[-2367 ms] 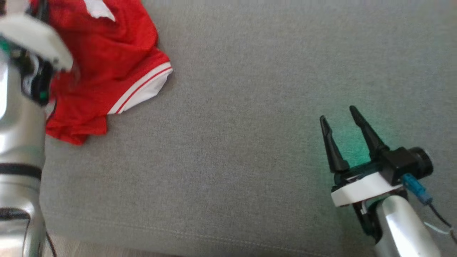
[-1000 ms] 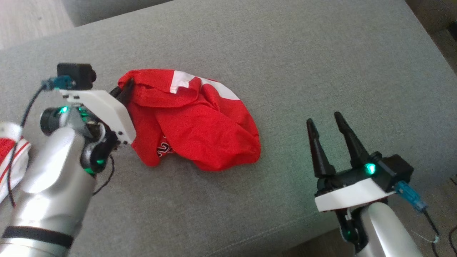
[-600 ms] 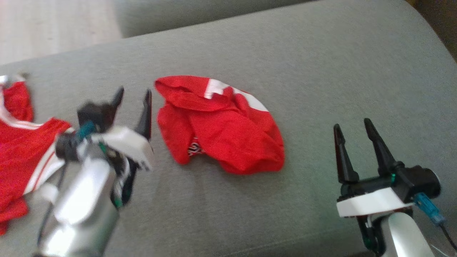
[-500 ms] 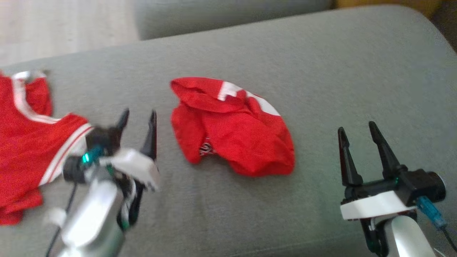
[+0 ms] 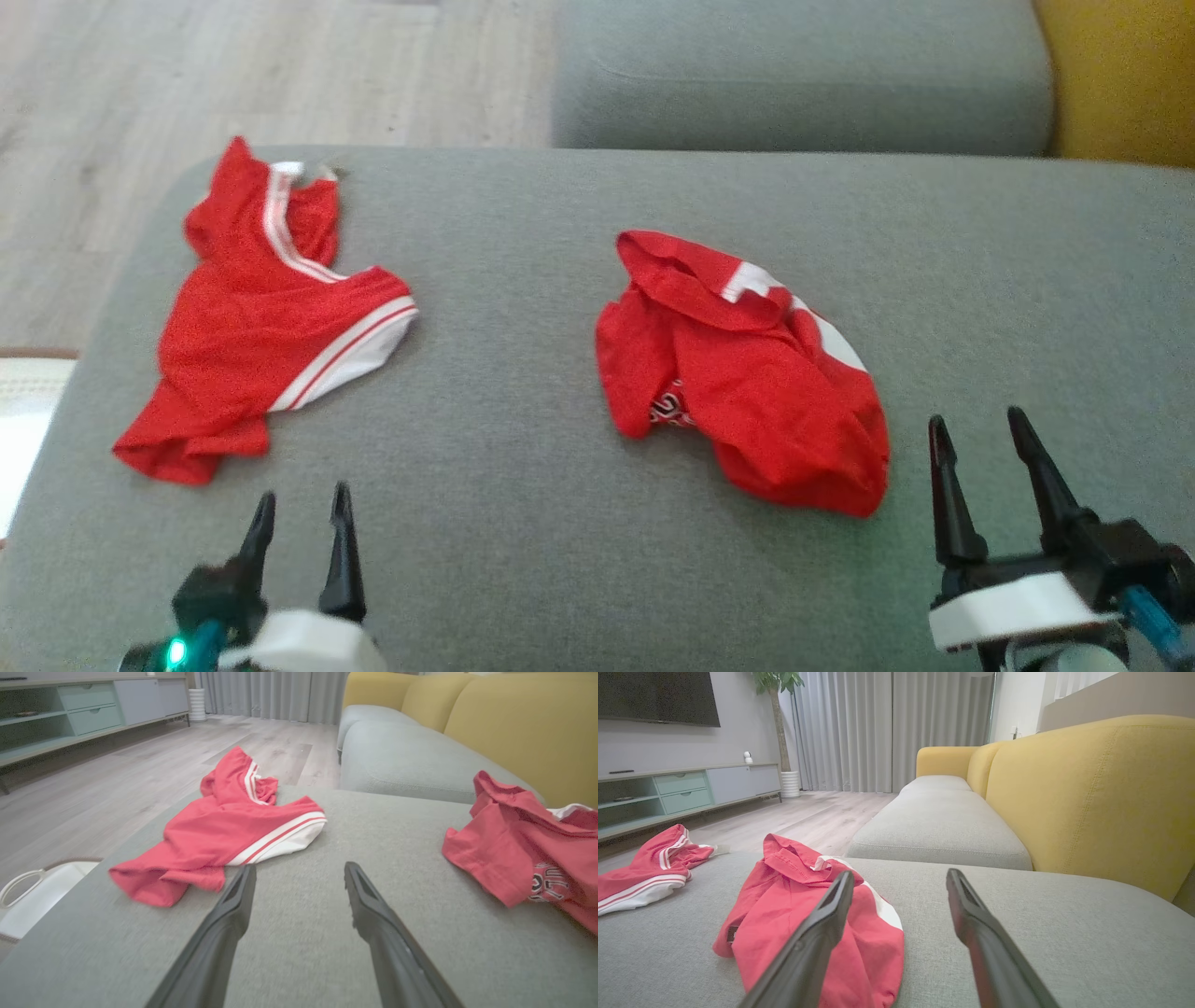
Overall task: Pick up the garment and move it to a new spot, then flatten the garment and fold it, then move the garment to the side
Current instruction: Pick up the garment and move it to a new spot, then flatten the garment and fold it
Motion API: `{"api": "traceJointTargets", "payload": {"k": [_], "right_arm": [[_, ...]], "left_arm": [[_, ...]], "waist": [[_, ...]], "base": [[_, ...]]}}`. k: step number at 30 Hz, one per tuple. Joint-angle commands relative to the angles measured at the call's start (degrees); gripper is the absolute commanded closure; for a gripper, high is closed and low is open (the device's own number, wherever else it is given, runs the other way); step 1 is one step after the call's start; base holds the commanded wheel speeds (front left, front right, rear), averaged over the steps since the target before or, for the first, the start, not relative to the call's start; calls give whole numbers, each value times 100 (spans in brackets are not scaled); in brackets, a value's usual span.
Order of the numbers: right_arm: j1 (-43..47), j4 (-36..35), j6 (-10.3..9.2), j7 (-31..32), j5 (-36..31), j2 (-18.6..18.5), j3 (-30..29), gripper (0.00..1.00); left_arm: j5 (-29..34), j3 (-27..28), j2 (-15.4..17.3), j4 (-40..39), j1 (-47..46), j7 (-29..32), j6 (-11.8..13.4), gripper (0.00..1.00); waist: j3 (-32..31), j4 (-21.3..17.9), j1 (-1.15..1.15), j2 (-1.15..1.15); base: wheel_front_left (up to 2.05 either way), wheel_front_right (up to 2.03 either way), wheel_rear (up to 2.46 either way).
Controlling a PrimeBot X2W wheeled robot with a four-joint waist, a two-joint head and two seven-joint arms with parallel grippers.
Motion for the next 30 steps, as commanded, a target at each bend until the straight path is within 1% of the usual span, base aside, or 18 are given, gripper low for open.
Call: {"api": "traceJointTargets", "payload": {"k": [1,6,11,16,24,30], "right_arm": [[-41,-127,44,-38,52,-16,49,0],[124,-10,44,-38,115,4,-165,0],[160,68,44,-38,229,7,-131,0],[96,114,44,-38,289,8,-97,0],[69,185,44,-38,383,9,-23,0],[37,215,44,-38,400,9,25,0]], "left_arm": [[139,357,-49,-250,-67,-69,-104,0],[424,709,-258,-293,229,-69,-485,0],[656,1012,-486,-276,271,-69,-773,0],[862,1203,-620,-237,224,-69,-1065,0],[1082,1456,-791,-148,170,-70,-1326,0],[1189,1593,-888,-95,177,-70,-1433,0]], "waist": [[-116,181,0,0],[-145,234,0,0],[-114,159,0,0],[-66,70,0,0],[-63,-72,0,0],[-71,-171,0,0]], "base": [[0,0,0],[0,0,0],[0,0,0],[0,0,0],[0,0,0],[0,0,0]]}}
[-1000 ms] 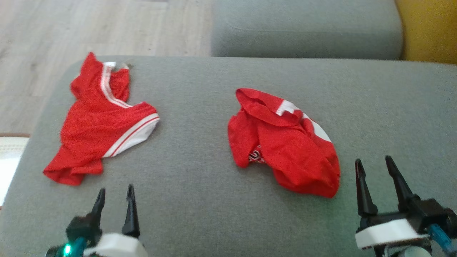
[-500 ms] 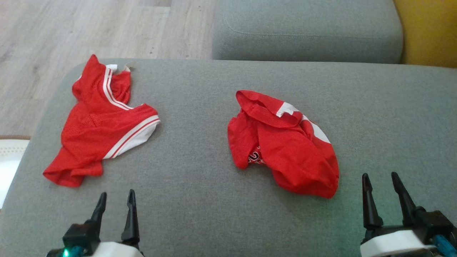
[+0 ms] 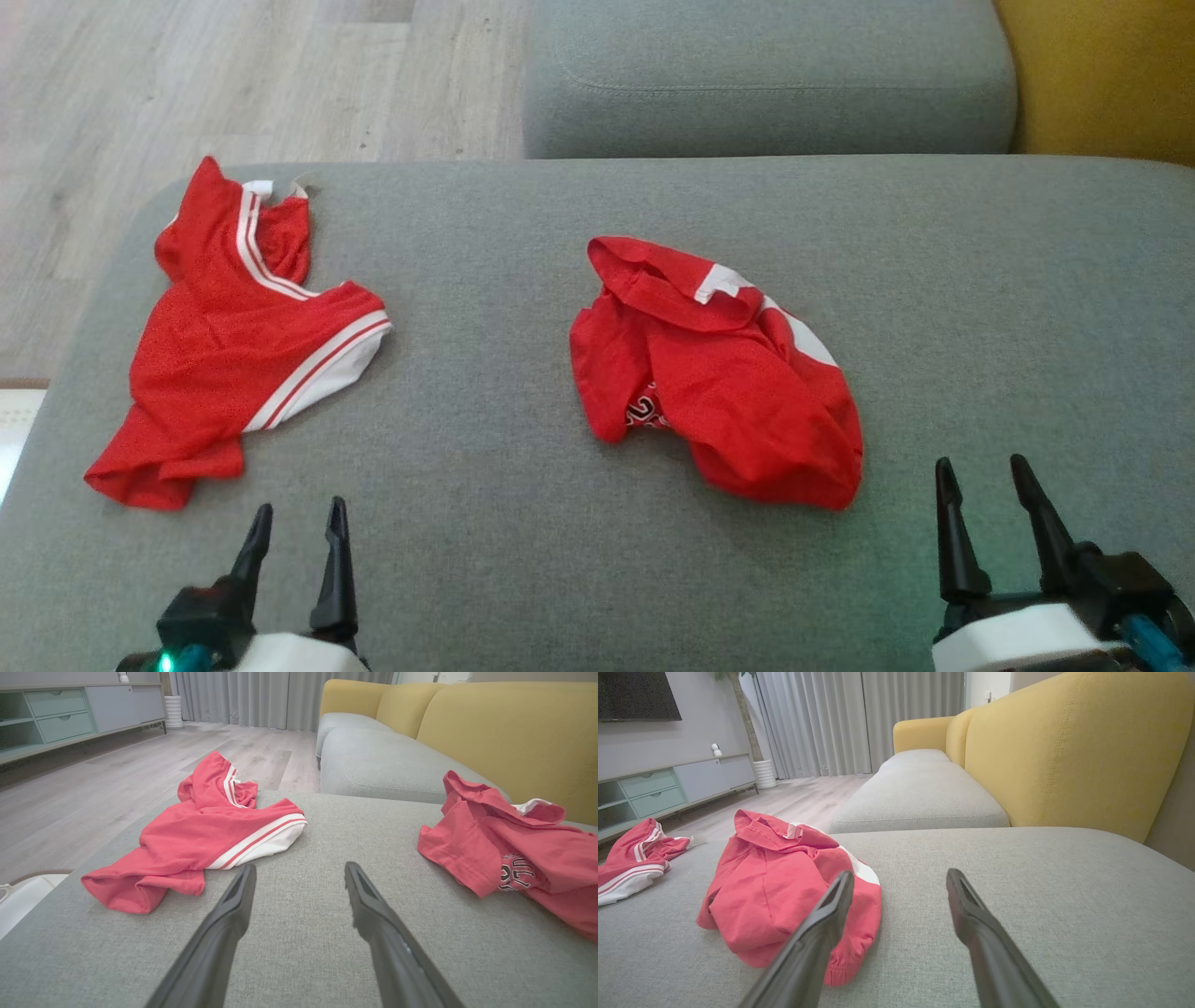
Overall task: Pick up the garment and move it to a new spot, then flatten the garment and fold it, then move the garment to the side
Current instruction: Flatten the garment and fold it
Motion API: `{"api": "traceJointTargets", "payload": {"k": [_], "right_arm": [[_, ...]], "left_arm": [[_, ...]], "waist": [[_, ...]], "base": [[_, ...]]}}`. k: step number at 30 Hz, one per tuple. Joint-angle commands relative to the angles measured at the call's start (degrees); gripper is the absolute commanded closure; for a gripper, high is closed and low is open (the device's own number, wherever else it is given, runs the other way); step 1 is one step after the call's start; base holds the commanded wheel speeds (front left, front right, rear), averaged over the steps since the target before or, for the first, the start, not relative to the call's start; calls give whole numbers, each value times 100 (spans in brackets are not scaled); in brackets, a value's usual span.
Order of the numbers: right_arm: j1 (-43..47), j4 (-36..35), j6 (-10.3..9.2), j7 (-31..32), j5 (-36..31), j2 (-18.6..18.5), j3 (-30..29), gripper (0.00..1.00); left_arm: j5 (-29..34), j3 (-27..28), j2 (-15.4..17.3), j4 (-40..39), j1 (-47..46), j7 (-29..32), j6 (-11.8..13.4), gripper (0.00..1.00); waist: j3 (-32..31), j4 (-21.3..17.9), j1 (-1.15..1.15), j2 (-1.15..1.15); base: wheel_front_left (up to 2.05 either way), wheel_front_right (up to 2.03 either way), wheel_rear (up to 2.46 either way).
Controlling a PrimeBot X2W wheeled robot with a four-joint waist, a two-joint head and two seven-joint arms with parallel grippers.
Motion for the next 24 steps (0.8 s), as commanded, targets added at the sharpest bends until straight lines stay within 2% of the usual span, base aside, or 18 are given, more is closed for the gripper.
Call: {"api": "traceJointTargets", "payload": {"k": [1,5,8,11,16,20,21,24], "right_arm": [[-264,-147,44,-38,38,-39,170,0],[-338,-187,44,-38,39,-39,220,0],[-424,-249,44,-38,52,-39,284,0],[-520,-345,44,-38,85,-39,384,0],[-748,-609,44,-38,146,-39,629,0],[-929,-823,44,-38,231,-39,822,0],[-929,-823,44,-38,231,-39,822,0],[-980,-925,44,-38,284,-39,918,0]], "left_arm": [[57,238,-23,-171,-314,-70,-11,0],[129,167,-75,-183,-454,-70,-104,0],[214,-208,-120,-186,-820,-70,-242,0],[319,-789,-156,-155,-1395,57,-382,0],[259,-1957,-179,41,-2472,645,-527,0],[6,-2918,-181,410,-3262,1037,-515,0],[6,-2918,-181,410,-3262,1037,-515,0],[-212,-3506,-182,828,-3697,1270,-465,0]], "waist": [[0,-38,0,0],[23,-193,0,0],[73,-351,0,0],[154,-561,0,0],[511,-1039,0,0],[822,-1462,0,0],[822,-1462,0,0],[979,-1736,0,0]], "base": [[0,0,0],[0,0,0],[0,0,0],[0,0,0],[0,0,0],[0,0,0],[0,0,0],[0,0,0]]}}
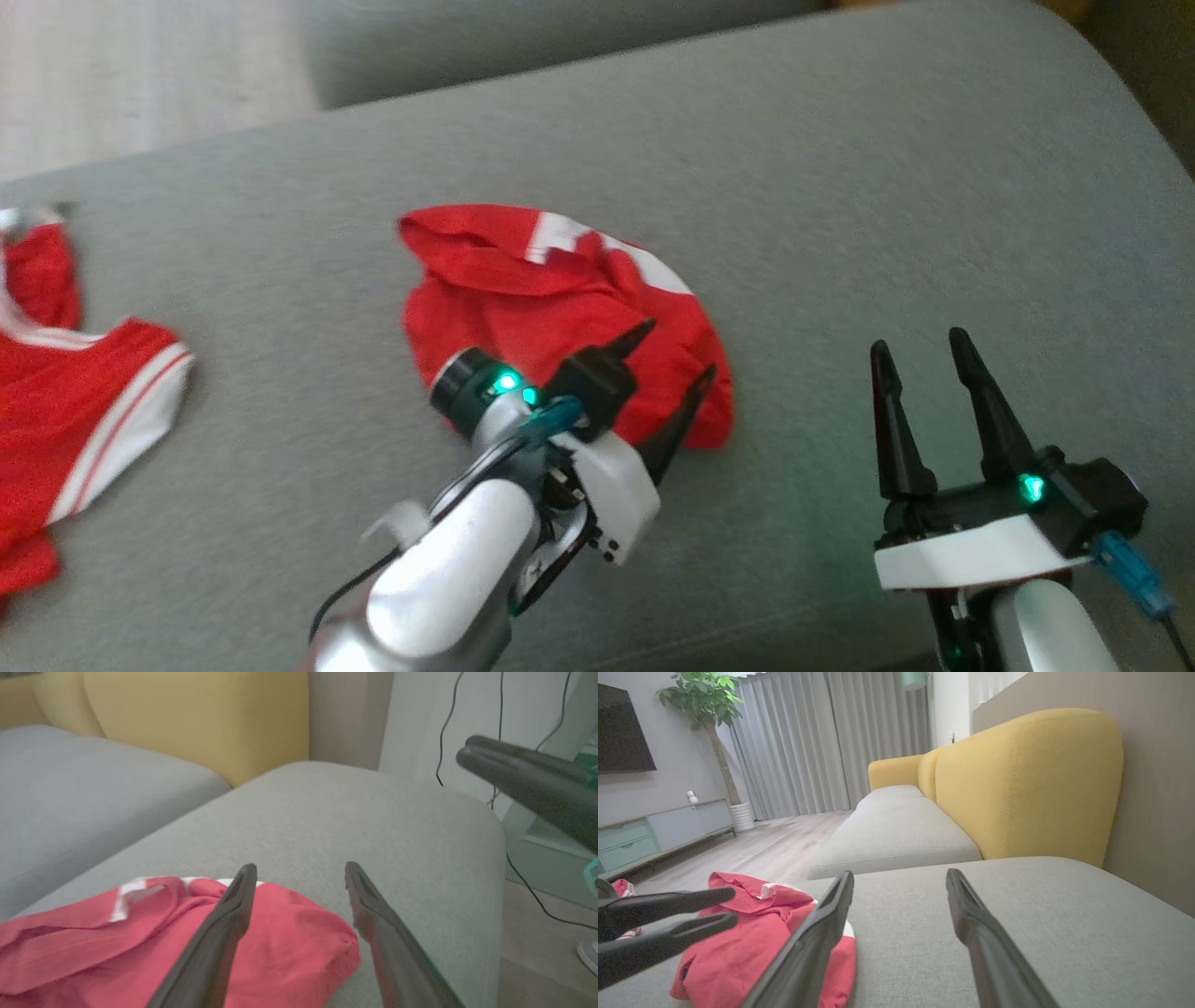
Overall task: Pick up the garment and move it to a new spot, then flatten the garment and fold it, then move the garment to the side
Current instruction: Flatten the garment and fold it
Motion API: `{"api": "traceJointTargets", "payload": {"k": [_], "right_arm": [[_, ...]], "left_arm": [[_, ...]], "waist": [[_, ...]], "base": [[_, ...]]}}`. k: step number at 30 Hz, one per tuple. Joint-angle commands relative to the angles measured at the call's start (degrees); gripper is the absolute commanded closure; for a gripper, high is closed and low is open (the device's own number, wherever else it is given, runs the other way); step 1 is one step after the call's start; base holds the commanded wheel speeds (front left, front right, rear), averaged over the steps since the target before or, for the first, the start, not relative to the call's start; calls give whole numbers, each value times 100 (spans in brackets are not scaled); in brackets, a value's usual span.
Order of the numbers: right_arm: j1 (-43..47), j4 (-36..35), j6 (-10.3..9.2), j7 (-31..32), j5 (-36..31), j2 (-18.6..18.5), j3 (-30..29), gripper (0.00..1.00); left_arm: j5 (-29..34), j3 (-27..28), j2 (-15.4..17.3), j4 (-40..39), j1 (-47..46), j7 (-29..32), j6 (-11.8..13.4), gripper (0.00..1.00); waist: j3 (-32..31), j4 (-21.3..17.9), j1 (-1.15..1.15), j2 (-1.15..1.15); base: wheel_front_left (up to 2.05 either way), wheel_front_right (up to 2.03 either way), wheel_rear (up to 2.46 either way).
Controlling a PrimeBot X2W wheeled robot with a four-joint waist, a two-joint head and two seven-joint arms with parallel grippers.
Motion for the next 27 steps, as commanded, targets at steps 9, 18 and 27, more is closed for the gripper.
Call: {"api": "traceJointTargets", "payload": {"k": [9,18,27], "right_arm": [[-242,-232,44,-37,131,-34,238,0],[-241,-222,44,-37,236,-34,174,0],[-164,-175,44,-37,304,-34,78,0]], "left_arm": [[-585,-835,-1,1199,-844,693,353,0],[-861,-1289,-1,2327,-1157,847,556,100],[-1987,-821,-1,902,-1838,-423,975,100]], "waist": [[421,-854,0,0],[360,-968,0,0],[122,-744,0,0]], "base": [[0,0,0],[0,0,0],[0,0,0]]}}
